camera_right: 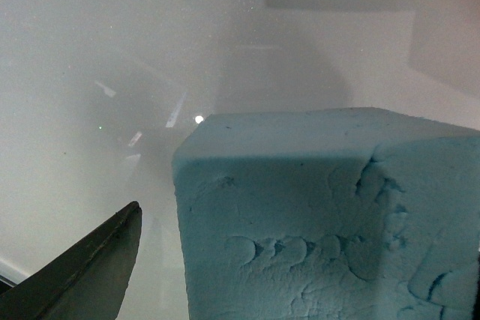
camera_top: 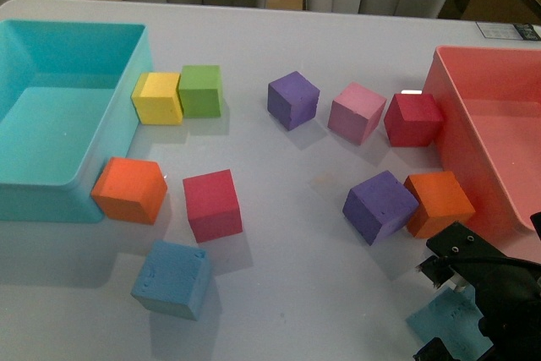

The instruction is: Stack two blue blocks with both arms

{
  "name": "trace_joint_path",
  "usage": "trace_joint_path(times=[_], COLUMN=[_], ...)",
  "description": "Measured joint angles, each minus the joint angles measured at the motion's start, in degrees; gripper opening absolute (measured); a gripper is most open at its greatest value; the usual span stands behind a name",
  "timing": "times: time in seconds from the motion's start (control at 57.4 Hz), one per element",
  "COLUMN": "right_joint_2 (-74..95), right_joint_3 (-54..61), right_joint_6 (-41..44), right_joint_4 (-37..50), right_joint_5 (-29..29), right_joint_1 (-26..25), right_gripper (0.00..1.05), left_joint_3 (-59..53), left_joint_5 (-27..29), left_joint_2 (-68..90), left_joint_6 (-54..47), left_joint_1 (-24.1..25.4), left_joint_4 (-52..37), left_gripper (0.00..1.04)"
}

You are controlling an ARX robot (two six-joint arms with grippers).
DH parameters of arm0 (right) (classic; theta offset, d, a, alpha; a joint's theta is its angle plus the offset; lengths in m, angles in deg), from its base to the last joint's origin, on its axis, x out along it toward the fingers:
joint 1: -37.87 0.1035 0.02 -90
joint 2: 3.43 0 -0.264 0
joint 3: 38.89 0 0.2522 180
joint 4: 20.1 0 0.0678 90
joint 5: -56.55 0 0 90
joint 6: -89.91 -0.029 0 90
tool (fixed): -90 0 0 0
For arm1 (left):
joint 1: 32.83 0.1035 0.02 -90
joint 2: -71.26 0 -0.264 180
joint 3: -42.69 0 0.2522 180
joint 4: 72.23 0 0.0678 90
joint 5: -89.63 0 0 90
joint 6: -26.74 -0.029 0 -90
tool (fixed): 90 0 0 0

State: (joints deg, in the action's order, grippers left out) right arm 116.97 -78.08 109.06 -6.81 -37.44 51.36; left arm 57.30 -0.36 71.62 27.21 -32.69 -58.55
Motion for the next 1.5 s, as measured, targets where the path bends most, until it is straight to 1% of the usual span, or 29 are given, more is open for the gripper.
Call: trace_joint_path(times=[0.035,0.244,0.331,0.401,0.505,0.61,0.714,0.801,0.888,1.132,1.324,1.498], right_joint_2=[0.0,-0.1,-1.3,-5.0,-10.2,-16.7,-20.7,-20.4,-17.1,-2.6,9.6,17.3], right_joint_3=[0.0,-0.1,0.1,1.1,1.3,-0.9,-6.4,-12.2,-19.5,-38.3,-49.5,-55.9], right_joint_6=[0.0,0.0,-0.3,-1.3,-2.8,-4.4,-5.6,-6.1,-6.1,-6.3,-5.9,-5.7], right_joint_4=[-0.1,-1.0,-1.7,-2.8,-5.4,-9.9,-13.8,-16.0,-18.0,-23.5,-27.6,-28.8], right_joint_5=[0.0,0.0,-0.9,-3.2,-4.9,-5.9,-5.9,-5.5,-4.5,-4.0,-3.1,-3.1], right_joint_1=[0.0,-0.1,-0.1,0.2,1.2,3.1,5.0,6.2,7.3,9.1,11.6,13.0], right_gripper=[0.93,0.63,0.55,0.52,0.5,0.48,0.48,0.48,0.48,0.48,0.48,0.47], left_joint_3=[0.0,0.0,0.0,0.0,0.0,0.0,0.0,0.0,0.0,0.0,0.0,0.0], left_joint_5=[0.0,0.0,0.0,0.0,0.0,0.0,0.0,0.0,0.0,0.0,0.0,0.0], left_joint_2=[0.0,0.0,0.0,0.0,0.0,0.0,0.0,0.0,0.0,0.0,0.0,0.0], left_joint_6=[0.0,0.0,0.0,0.0,0.0,0.0,0.0,0.0,0.0,0.0,0.0,0.0], left_joint_1=[0.0,0.0,0.0,0.0,0.0,0.0,0.0,0.0,0.0,0.0,0.0,0.0], left_joint_4=[0.0,0.0,0.0,0.0,0.0,0.0,0.0,0.0,0.0,0.0,0.0,0.0], left_gripper=[0.96,0.96,0.96,0.96,0.96,0.96,0.96,0.96,0.96,0.96,0.96,0.96])
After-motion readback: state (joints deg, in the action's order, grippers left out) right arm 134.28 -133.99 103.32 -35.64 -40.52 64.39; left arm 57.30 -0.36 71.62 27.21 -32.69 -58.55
